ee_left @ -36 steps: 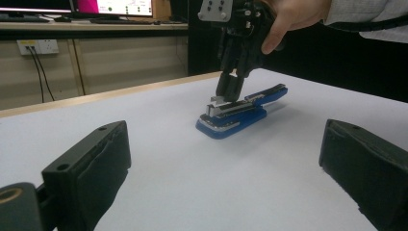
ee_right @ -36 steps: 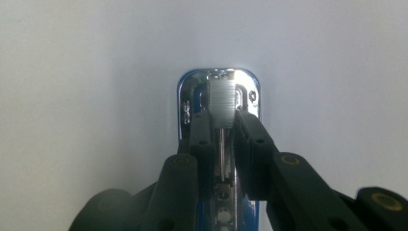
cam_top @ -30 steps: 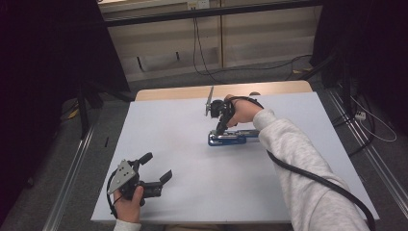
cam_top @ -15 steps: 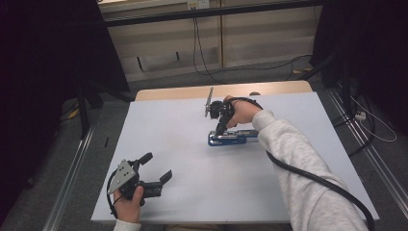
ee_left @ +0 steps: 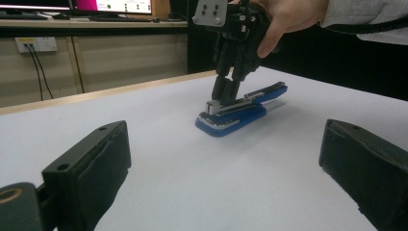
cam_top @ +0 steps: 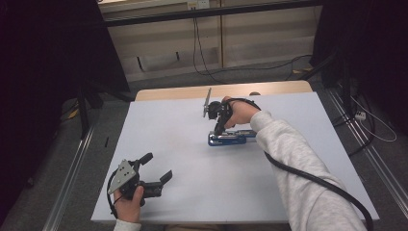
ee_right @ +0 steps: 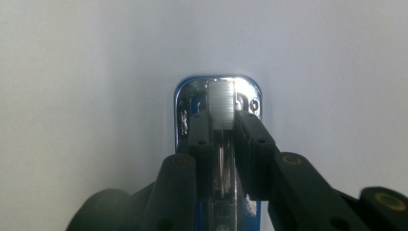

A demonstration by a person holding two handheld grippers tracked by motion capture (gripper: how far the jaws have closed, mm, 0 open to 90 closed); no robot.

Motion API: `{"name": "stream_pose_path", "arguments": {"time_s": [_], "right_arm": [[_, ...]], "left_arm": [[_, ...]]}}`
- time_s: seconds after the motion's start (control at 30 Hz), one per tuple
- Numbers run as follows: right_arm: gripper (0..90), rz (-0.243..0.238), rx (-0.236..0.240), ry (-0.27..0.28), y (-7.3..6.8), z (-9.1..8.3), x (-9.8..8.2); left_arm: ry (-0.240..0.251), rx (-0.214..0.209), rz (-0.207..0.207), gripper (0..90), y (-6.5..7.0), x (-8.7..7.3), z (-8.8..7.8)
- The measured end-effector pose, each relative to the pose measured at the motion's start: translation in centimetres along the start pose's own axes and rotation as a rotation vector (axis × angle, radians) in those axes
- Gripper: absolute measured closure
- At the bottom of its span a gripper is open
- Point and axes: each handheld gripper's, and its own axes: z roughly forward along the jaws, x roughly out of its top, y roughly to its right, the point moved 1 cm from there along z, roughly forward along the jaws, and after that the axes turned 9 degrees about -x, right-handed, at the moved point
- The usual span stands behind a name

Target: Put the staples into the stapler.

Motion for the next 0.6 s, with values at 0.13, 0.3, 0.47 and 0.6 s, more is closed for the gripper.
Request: {"name": "stream_pose_path", "arguments": {"time_s": [0.13, 0.3, 0.47, 0.6], "right_arm": [[68.8, 0.020, -0.002, 0.002, 0.0, 0.0, -0.2], [63.6, 0.038, -0.008, 0.018, 0.0, -0.8, -0.4], [59.2, 0.057, -0.019, 0.023, 0.3, -1.9, -0.7], [54.0, 0.093, -0.022, 0.036, 0.4, -2.8, -1.0]], "left_arm": [[0.007, 0.015, -0.005, 3.9, 0.0, 0.0, 0.0], [0.005, 0.009, -0.018, 3.9, 0.1, 0.0, 0.1], [-0.003, 0.001, -0.004, 3.9, 0.0, 0.0, 0.1], [-0.006, 0.009, 0.012, 3.9, -0.1, 0.0, 0.1]]}}
